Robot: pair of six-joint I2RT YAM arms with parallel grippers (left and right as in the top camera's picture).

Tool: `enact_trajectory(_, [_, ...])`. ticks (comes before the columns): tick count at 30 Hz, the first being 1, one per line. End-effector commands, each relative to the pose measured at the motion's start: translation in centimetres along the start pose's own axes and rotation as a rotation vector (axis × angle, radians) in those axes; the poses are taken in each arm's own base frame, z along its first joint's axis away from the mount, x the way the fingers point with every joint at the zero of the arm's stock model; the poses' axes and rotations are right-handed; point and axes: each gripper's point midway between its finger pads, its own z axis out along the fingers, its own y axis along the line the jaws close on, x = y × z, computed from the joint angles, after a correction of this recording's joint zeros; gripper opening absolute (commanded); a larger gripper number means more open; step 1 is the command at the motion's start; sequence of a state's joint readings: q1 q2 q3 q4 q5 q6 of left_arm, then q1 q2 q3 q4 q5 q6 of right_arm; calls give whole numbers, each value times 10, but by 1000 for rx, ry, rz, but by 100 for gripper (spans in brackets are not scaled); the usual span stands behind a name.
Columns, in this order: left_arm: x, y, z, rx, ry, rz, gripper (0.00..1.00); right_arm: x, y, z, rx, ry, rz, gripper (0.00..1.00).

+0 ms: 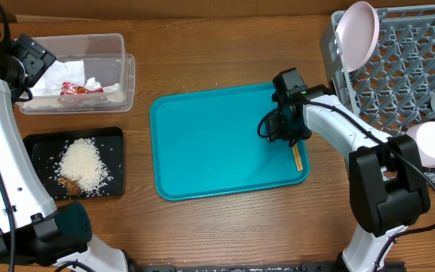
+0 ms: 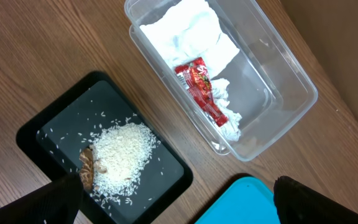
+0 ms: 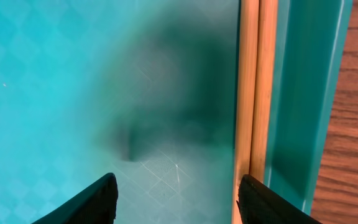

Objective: Sort waste into correct bins and load items into the dishwasher
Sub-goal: 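Close the right gripper on the chopsticks and lift them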

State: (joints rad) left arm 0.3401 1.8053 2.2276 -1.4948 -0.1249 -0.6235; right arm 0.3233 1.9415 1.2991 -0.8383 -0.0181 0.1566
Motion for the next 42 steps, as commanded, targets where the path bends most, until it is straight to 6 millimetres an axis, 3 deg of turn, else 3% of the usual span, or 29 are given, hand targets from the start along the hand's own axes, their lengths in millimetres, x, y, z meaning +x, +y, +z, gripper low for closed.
enact_trajectory(1, [0,-1,4,-11,-1,25,100,0,-3,1,25,-4,-3,64])
enact_trajectory(14, [0,-2,4,-11,0,26,100,0,-4,4,26,-1,-11,64])
enact_trajectory(22, [0,-1,4,-11,-1,26,100,6,-5,23,34,43,-10,64])
enact_trajectory(28, [0,-1,4,-11,-1,26,100,7,-6,25,36,49,-9,63])
enact_trajectory(34, [0,-1,4,-11,-1,26,100,6,-6,25,37,45,17,29])
enact_trajectory(38, [0,-1,4,-11,-1,26,100,6,-13,29,76,27,36,26])
enact_trajectory(42, [0,-1,4,-11,0,26,100,11,-17,31,97,35,81,16])
